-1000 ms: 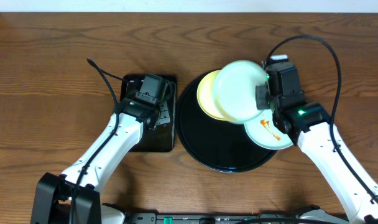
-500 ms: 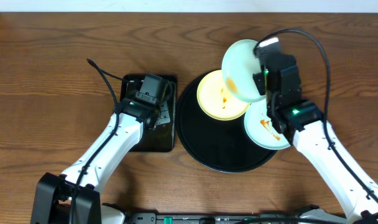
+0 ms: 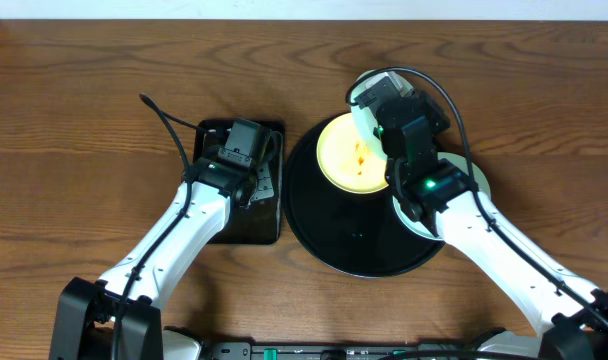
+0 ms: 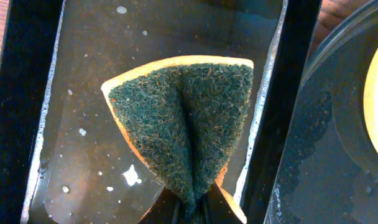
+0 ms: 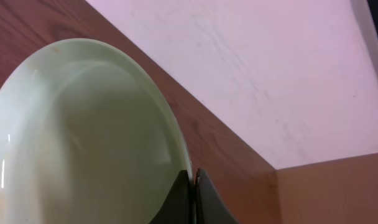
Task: Clean dirty plates on tray and stack at the side
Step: 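Lift the right green plate with the right gripper off the round tray, then set the green plate down on the table right of the tray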
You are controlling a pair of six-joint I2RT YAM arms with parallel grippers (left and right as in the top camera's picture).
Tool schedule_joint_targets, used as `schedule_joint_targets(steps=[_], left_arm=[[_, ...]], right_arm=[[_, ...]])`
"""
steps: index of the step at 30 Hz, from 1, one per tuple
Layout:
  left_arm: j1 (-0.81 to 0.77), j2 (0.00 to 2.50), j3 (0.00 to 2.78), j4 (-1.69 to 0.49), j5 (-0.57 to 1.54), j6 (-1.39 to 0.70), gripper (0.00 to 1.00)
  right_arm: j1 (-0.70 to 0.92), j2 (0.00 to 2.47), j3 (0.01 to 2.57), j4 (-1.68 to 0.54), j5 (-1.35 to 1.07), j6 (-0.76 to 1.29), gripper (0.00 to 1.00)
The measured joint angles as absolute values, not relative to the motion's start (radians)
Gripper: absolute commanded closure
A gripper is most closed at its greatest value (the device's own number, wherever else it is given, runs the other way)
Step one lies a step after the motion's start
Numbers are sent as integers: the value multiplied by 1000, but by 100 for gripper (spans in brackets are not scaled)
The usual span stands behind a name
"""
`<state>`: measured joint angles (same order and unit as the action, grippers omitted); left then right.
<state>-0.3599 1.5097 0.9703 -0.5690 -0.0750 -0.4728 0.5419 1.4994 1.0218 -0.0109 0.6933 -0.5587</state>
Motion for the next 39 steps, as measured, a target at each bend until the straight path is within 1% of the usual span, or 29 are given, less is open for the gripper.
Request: schedule_joint_targets(steps=[9,12,15,19,22,27,33,37,39], left_arm=[[-360,1510,970,-569,-75,-473,92],[-360,1510,970,-569,-75,-473,92],[-360,1510,970,-569,-75,-473,92],[-360,1510,970,-569,-75,-473,92],[-360,1510,970,-569,-75,-473,92],[-360,1510,970,-572,-75,-473,92],[-360,1510,970,-574,-75,-473,92],[-360,1510,970,-574,-75,-473,92],[-360,1510,970,-574,-75,-473,92]], right_arm=[[550,1505,1022,14,746,-555,99],[540,1505,1022,-12,765,-470,99],[505,1505,1022,-84,767,-326,99],[395,1505,1022,-205,732,-95,99],[309,1505,1022,-245,686,25,99],[113,1501,1022,-267,534,194,99],[-143,1477,1022,-356,386,330,99],[-290,1477,1022,-399,352,365,99],[-337,1477,1022,-406,338,372,99]])
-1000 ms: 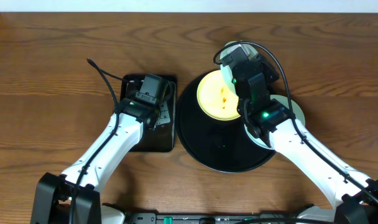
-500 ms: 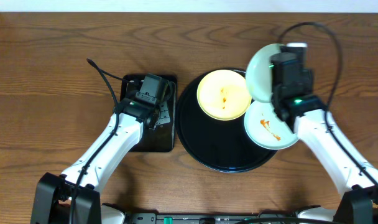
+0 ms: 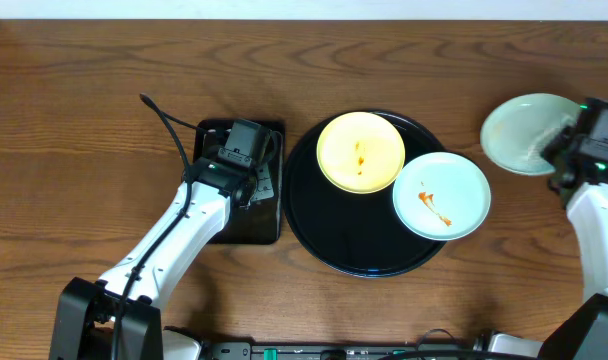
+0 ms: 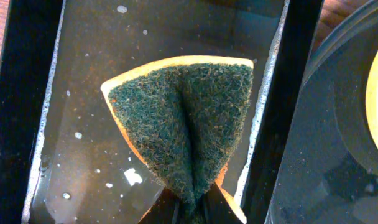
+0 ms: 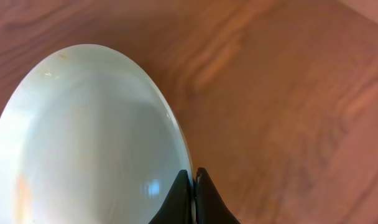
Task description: Clean dirty plates on tray and stack at the side
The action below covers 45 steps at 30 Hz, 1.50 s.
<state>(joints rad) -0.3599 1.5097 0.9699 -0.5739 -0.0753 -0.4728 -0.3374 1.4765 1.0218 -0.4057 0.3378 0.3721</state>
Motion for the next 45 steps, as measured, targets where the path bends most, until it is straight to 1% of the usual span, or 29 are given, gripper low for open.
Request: schedule_joint_targets(steps=[5,7,10,12,16,18,21,25,29,35,37,38,41,43,45], left_arm=[[-360,1510,970,-574,-75,-473,92],[-360,1510,970,-574,-75,-473,92],[-360,1510,970,-574,-75,-473,92],[-360,1510,970,-574,-75,-473,92],[-360,1510,970,-574,-75,-473,92],[-360,1510,970,-574,-75,-473,92],[-360,1510,970,-576,-75,-473,92],[-360,1510,970,-576,-75,-473,92],[-360,1510,970,-575,-75,-473,92],[-360,1510,970,-575,-75,-473,92],[-360,1510,970,-575,-75,-473,92],[-360,1510,969,-576,-75,-473,92],[-360,1510,969,-576,-75,-473,92],[-360,1510,969,-576,-75,-473,92],[-360,1510,969,-576,-75,-473,92]], right_arm=[[-418,1478,1022,-445,294,382,98],[-428,1483,1022,-448,273,382,95],[-430,1494,1022,-449,250,376,79],[-430,1497,1022,-450,238,366,73],[-430,1498,1022,-468,151,318,65],[-430,1498,1022,-508,56,276,53],[-430,1498,1022,-621,-145,190,51],[-430,1499,1022,-794,-300,120,51],[-428,1499,1016,-863,-357,73,51],[-421,1499,915,-768,-390,43,51],[-409,1499,870,-723,-395,42,53],[-405,1499,846,-694,-398,41,56],[-403,1499,784,-606,-416,44,70],[-403,1499,751,-558,-438,48,81],[-403,1499,736,-537,-459,50,86]])
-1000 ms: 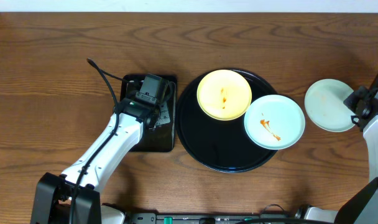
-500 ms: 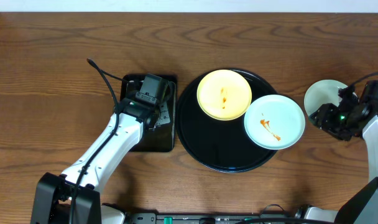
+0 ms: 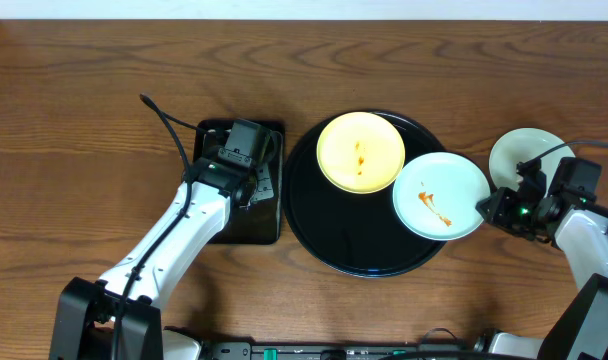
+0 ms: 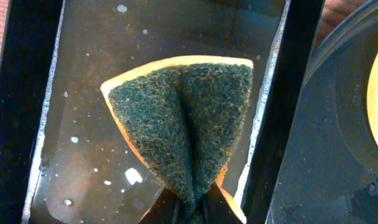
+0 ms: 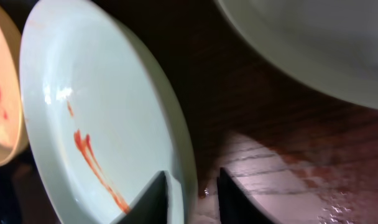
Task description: Clean dirty plates on tray and stack at the side
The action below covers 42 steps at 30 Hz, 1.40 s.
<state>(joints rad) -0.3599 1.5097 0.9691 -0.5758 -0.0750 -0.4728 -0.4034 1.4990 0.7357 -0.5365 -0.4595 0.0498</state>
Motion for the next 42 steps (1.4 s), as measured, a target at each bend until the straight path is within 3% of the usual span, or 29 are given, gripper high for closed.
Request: schedule_joint_targets(steps=[5,19,30,42], left_arm=[[-360,1510,969,-576,-75,-473,92],[-360,1510,969,-565,-67,-456,93],[-415,1437,969,-475,82,-384,93],[-736,1473,969,-393,197,-451,92]], right_arm=[[-403,1499,730,-511,-485,56,99],[-371,1472,730,-533,-580,72,99],[-37,1459,730,-666,-462,132,99],[219,1459,730,-673,-325,268,99]])
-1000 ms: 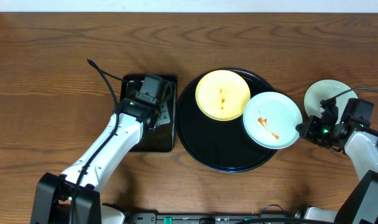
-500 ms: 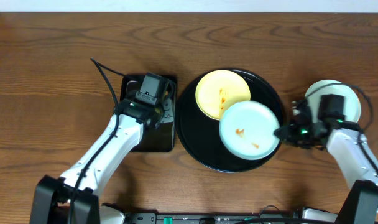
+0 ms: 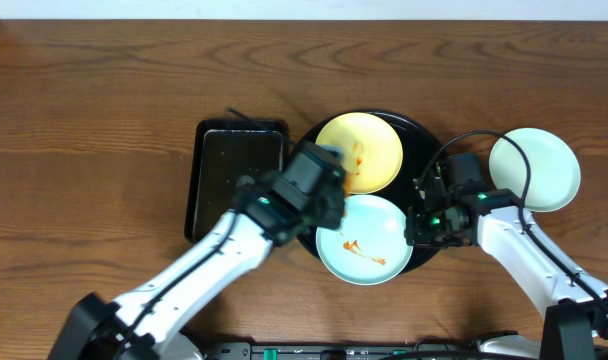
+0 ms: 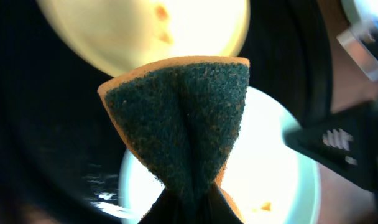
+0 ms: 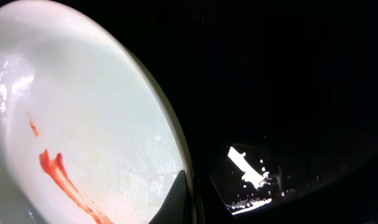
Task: Clean dirty plates on tray and stack at the side
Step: 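Bring the sponge with the left gripper onto the front green plate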
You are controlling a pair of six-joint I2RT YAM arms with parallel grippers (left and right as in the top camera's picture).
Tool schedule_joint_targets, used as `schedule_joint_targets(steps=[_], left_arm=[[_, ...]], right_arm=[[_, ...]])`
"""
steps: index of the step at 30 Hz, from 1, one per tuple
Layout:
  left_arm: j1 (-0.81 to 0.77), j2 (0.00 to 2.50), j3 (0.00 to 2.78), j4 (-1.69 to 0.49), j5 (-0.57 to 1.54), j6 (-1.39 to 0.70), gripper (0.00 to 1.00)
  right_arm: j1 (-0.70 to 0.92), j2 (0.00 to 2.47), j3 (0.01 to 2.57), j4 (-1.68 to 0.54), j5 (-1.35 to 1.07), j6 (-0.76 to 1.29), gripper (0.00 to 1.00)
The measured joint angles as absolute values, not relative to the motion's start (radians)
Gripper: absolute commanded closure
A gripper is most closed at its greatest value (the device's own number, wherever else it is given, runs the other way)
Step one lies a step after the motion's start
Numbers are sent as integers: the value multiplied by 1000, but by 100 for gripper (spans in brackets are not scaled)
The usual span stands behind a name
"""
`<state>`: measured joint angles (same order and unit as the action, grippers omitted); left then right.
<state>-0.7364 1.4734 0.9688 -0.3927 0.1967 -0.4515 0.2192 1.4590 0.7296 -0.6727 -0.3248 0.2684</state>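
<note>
A pale plate smeared with red sauce (image 3: pixel 364 245) lies at the front of the round black tray (image 3: pixel 429 165). My right gripper (image 5: pixel 193 198) is shut on that plate's right rim (image 5: pixel 176 143). A yellow plate with an orange stain (image 3: pixel 369 150) sits at the tray's back. The left gripper (image 4: pixel 192 208) is shut on a folded green-and-yellow sponge (image 4: pixel 179 118), held above the tray between the yellow plate (image 4: pixel 145 37) and the stained plate (image 4: pixel 270 168). A clean pale plate (image 3: pixel 536 170) rests on the table to the right of the tray.
A black rectangular basin with water (image 3: pixel 229 175) stands left of the tray. The left arm (image 3: pixel 224 260) reaches across from the front left, and the right arm (image 3: pixel 529 250) comes in from the front right. Brown wooden table (image 3: pixel 84 120) surrounds everything.
The left gripper has gone from the basin to above the tray, sponge still in it. The right gripper has shut on the stained plate's rim, and the plate now lies further left and forward.
First the right gripper held a pale plate over the tray while the left held the sponge in the basin. Then that plate was over the table at the right, then lying there with the right gripper open at the stained plate. Now both grippers meet at the stained plate.
</note>
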Motion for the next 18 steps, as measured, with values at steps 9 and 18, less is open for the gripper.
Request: schedule_joint_targets(steps=[9,18], left_arm=[[-915,1608,969,-331,233,-618,92],[-997,1654,968,-234,292,-732,92]], right_arm=[[231,1459,730,-670,-279,337,99],[231,1459,730,-669,-275,357,99]])
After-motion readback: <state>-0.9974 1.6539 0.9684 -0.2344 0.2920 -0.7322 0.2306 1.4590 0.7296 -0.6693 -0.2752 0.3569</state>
